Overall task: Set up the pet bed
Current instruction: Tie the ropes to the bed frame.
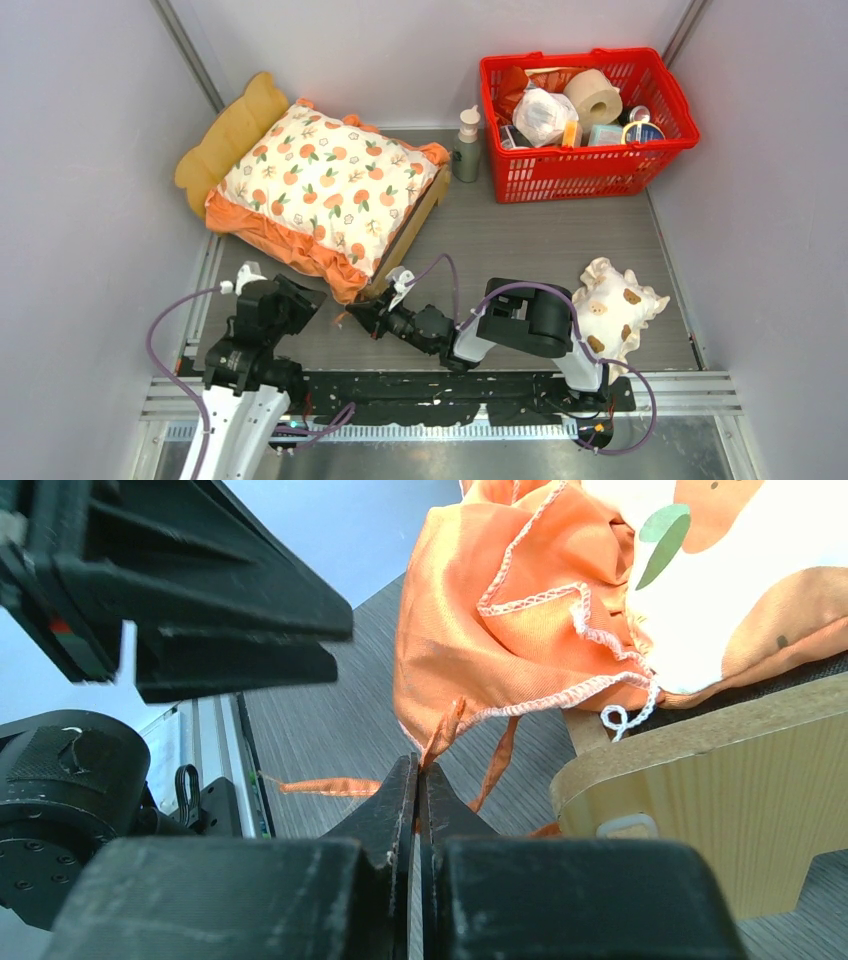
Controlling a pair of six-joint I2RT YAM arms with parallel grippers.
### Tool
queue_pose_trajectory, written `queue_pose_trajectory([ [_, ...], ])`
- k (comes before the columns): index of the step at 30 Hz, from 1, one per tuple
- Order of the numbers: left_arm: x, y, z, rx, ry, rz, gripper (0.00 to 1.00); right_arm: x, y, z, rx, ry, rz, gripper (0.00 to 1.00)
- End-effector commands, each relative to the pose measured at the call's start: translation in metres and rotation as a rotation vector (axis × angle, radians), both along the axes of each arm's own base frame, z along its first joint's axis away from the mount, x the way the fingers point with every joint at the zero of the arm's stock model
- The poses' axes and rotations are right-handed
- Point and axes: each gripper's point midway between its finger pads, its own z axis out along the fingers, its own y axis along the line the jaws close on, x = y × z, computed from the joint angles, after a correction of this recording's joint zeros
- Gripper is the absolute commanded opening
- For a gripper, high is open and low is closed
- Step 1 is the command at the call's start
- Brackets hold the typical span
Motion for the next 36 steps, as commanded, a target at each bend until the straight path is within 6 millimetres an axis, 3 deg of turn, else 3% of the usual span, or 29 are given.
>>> queue_pose_trajectory([
  [1,-0.003,0.011,0.016,0.131,-0.022,-0.053,0.45,0.005,-0.002,0.02,0.079,-0.004,-0.014,0.05],
  [6,-0.023,-0.035,0.011,-0.026,0.066,-0.298,0.4,0.006,-0.001,0.021,0.084,-0.004,-0.01,0.05],
  [11,-0.04,-0.027,-0.014,0.018,0.151,-0.306,0.42,0.007,0.0,0.024,0.091,-0.007,-0.005,0.05],
  [20,-0.019,-0.049,-0.025,-0.093,0.043,-0.343,0.45,0.007,-0.001,0.024,0.101,-0.002,-0.009,0.05],
  [30,0.004,-0.049,-0.016,-0.071,-0.014,-0.334,0.4,0.006,-0.006,0.027,0.118,-0.001,-0.012,0.05],
  [34,0.005,-0.048,-0.016,-0.059,-0.015,-0.33,0.3,0.007,-0.007,0.028,0.124,-0.003,-0.014,0.05],
  [36,0.004,-0.043,-0.019,-0.048,0.007,-0.3,0.12,0.007,-0.007,0.028,0.125,-0.004,-0.013,0.05],
])
